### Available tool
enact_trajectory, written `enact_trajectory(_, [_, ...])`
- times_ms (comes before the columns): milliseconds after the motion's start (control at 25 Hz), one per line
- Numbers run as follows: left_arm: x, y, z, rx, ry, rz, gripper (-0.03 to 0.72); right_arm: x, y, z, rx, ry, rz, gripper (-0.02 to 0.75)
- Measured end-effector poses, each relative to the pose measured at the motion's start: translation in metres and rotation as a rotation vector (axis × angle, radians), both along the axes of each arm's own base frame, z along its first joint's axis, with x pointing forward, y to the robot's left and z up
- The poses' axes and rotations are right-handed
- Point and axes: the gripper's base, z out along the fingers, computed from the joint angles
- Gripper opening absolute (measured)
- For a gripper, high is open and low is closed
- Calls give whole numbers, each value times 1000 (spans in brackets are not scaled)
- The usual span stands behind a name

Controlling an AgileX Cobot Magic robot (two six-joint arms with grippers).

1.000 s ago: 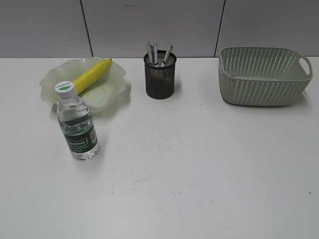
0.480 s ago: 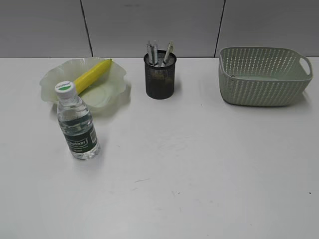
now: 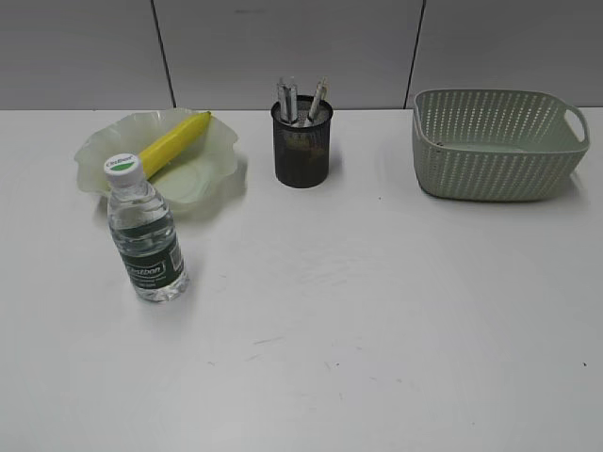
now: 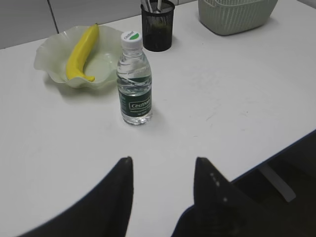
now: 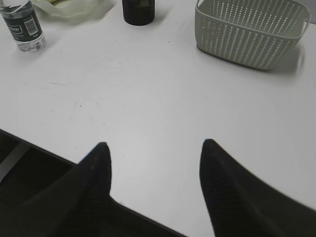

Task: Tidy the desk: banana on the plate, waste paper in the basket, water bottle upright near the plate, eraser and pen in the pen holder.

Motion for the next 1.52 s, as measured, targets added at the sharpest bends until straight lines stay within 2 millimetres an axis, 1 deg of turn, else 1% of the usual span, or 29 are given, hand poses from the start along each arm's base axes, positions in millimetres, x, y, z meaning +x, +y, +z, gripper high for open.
enact_trajectory(160, [0, 0, 0, 0, 0, 0, 309, 0, 0, 0, 0, 0, -41, 456])
enact_trajectory(320, [0, 0, 0, 0, -1, 9, 309, 0, 1, 0, 1, 0, -165, 456])
enact_trajectory(400, [0, 0, 0, 0, -1, 44, 309, 1, 2, 0, 1, 0, -236, 456])
enact_trajectory(560, [-1, -2, 0, 0, -1, 229, 309, 1, 2, 0, 1, 0, -343, 456])
enact_trajectory(680, [-1, -4, 0, 0, -1, 370, 309, 1, 3, 0, 1, 0, -365, 456])
enact_trajectory(840, [-1, -5, 0, 0, -1, 461, 309, 1, 3, 0, 0, 0, -365, 456])
enact_trajectory(1200, [-1, -5, 0, 0, -1, 469, 309, 1, 3, 0, 0, 0, -365, 456])
enact_trajectory(1520, [-1, -5, 0, 0, -1, 440, 309, 1, 3, 0, 1, 0, -365, 456])
